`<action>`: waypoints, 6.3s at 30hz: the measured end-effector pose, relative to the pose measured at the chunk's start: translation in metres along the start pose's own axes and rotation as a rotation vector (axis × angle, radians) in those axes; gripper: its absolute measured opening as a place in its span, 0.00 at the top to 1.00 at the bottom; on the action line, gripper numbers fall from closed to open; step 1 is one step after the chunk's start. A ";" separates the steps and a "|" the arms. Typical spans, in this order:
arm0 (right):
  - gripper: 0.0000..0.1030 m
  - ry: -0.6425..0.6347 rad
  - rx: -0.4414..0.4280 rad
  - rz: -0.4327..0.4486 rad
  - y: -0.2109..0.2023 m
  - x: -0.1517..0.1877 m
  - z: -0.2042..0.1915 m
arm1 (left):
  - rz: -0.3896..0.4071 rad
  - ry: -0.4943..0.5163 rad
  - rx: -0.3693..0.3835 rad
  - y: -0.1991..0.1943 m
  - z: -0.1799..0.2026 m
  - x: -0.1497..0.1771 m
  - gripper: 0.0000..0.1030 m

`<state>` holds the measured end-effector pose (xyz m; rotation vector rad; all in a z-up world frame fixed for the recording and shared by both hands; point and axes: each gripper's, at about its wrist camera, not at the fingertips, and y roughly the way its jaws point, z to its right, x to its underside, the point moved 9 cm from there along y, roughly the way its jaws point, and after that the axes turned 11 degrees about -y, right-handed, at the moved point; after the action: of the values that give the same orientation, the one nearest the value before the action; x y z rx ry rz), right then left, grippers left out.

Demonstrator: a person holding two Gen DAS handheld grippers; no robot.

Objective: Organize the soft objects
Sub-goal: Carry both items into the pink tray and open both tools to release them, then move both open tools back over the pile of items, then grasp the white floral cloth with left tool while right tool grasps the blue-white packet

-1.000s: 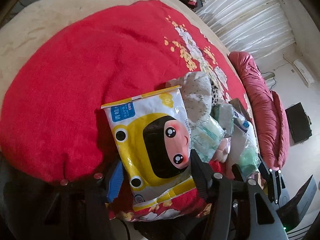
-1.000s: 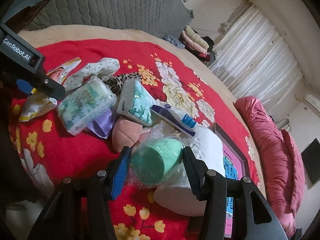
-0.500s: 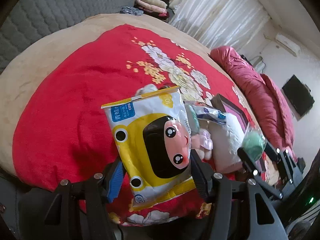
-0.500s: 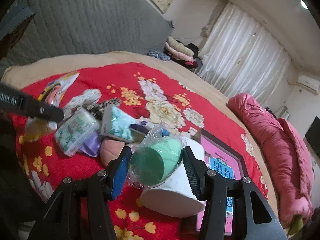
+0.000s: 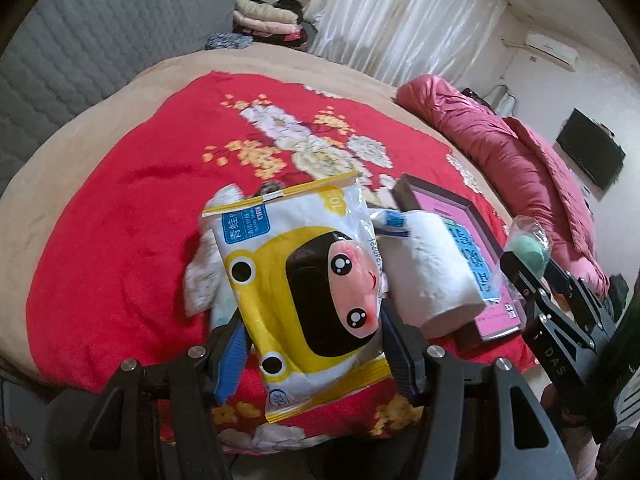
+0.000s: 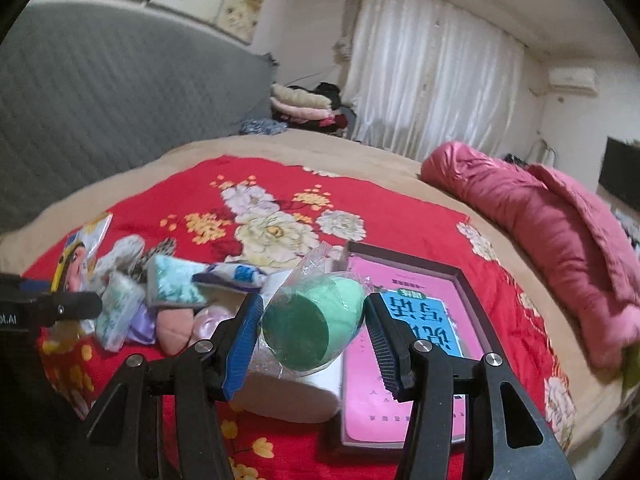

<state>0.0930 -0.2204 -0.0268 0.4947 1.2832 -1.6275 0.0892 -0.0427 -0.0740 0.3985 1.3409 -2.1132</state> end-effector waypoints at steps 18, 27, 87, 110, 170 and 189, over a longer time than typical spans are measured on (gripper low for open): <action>0.47 0.259 0.203 -0.049 -0.003 0.050 0.121 | -0.071 0.183 0.114 0.036 0.141 0.004 0.41; 0.47 0.366 0.264 -0.073 -0.002 0.081 0.166 | -0.146 0.291 0.169 0.076 0.221 0.018 0.41; 0.26 0.669 0.397 -0.200 0.010 0.168 0.240 | -0.445 0.579 -0.094 0.193 0.249 0.107 0.40; 0.26 0.670 0.393 -0.219 0.016 0.173 0.238 | -0.380 0.472 0.024 0.164 0.251 0.099 0.37; 0.26 -0.032 0.124 -0.028 -0.018 -0.001 0.018 | -0.175 -0.060 -0.005 0.022 -0.042 0.006 0.31; 0.26 -0.167 -0.018 -0.073 0.008 -0.005 -0.050 | -0.063 -0.288 0.073 0.056 -0.095 -0.053 0.31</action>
<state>0.0901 -0.1733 -0.0451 0.2970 1.2013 -1.6788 0.1596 0.0422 -0.1279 0.0767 1.1255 -2.1780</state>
